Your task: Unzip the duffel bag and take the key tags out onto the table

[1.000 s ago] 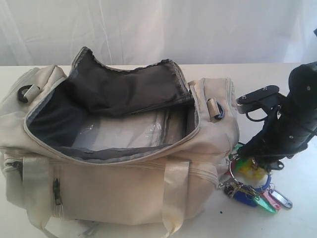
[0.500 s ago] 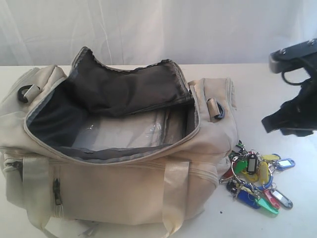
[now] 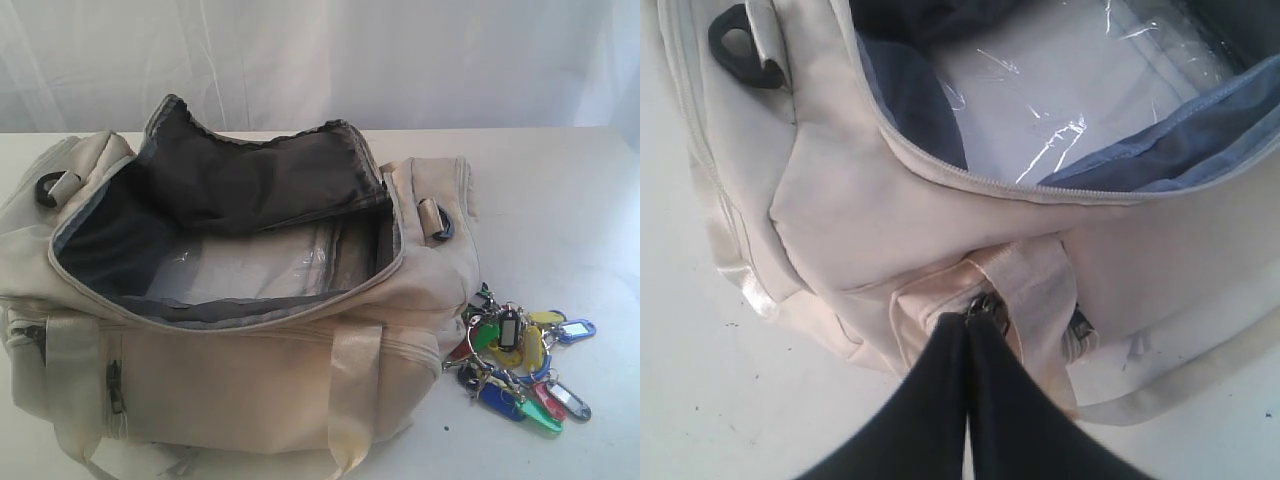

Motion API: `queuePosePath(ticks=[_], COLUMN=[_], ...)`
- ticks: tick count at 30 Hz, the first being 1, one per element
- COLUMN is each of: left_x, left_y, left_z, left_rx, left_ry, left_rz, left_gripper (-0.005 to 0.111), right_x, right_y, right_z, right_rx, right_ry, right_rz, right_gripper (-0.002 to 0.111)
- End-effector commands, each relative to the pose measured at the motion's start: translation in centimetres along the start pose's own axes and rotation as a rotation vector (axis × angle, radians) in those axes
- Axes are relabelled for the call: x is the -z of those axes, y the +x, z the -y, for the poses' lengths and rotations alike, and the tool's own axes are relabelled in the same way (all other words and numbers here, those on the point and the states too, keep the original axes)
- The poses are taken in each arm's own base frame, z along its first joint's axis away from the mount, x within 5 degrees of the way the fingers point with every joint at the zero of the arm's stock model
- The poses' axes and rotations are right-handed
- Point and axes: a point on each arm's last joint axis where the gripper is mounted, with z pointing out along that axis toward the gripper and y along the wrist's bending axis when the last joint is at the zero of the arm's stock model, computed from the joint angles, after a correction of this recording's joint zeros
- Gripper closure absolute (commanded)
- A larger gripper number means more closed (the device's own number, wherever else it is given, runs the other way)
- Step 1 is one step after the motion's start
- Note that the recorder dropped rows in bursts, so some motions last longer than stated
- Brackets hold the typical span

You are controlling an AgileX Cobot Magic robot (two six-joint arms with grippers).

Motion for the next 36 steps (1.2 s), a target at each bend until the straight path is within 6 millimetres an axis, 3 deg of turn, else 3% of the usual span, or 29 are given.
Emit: queuePosePath(ticks=[1,16,20,23,25,27,32,36], left_x=[0.0,0.3,3.3,7.3,8.0,7.2,1.3,0.2], left_y=[-0.1,0.0,0.6,2.1,3.5,5.4,9.0,9.7], left_z=[0.0,0.1,1.1,2.5,2.9,3.1,2.4,2.4], left_rx=[0.008,0.004,-0.035,-0.155,-0.152,-0.13,0.047,0.088], left_ry=[-0.002,-0.006,-0.049,-0.163,-0.214,-0.242,-0.187,-0.16], left_rz=[0.02,0.033,0.174,0.413,0.559,0.658,0.641,0.616], left_gripper=[0.107,0.107,0.107,0.107,0.107,0.107,0.107,0.107], right_x=[0.3,0.3,0.3,0.3,0.3,0.3,0.4,0.4], right_y=[-0.2,0.0,0.0,0.0,0.0,0.0,0.0,0.0], right_z=[0.2,0.2,0.2,0.2,0.2,0.2,0.2,0.2], right_rx=[0.001,-0.002,-0.002,-0.002,-0.002,-0.002,-0.003,-0.003], right_ry=[0.018,0.015,0.015,0.015,0.015,0.015,0.015,0.015], right_rz=[0.04,0.027,0.027,0.027,0.027,0.027,0.022,0.022], right_gripper=[0.108,0.108,0.108,0.108,0.108,0.108,0.108,0.108])
